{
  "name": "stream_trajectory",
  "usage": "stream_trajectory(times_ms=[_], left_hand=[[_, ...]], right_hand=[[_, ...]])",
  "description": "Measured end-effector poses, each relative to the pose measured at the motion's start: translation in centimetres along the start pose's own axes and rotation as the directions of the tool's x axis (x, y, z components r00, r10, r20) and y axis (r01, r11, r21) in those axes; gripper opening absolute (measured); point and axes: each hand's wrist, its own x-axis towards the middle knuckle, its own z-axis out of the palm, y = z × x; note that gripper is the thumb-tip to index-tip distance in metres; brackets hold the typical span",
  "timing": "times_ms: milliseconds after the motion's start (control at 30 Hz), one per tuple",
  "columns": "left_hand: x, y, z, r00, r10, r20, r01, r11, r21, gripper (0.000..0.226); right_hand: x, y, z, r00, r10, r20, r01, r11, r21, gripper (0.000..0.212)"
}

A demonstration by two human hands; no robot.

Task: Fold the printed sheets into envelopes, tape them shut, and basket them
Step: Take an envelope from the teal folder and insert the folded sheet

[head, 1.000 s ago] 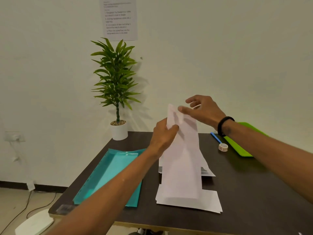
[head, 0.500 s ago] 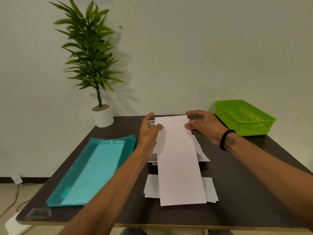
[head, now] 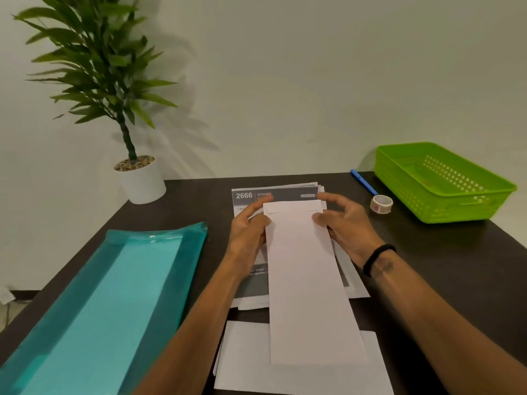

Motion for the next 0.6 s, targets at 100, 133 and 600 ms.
stream_trajectory(times_ms=[100, 133, 600], left_hand=[[0.5, -0.7, -0.5, 0.999, 0.013, 0.046, -0.012, 1.0, -0.021, 0.041], [0.5, -0.9, -0.6, 0.999, 0.013, 0.049, -0.012, 1.0, -0.021, 0.043], [1.6, -1.9, -0.4, 0.998, 0.012, -0.061, -0.012, 1.0, 0.007, 0.021]], right_hand=[[0.4, 1.2, 0.1, 1.0, -0.023, -0.011, 0.023, 0.999, -0.033, 0.049], [0.5, 1.5, 0.1, 1.0, -0.026, -0.014, 0.025, 0.999, -0.025, 0.049], [-0.2, 1.9, -0.3, 0.998, -0.059, 0.035, 0.06, 0.998, -0.032, 0.045]])
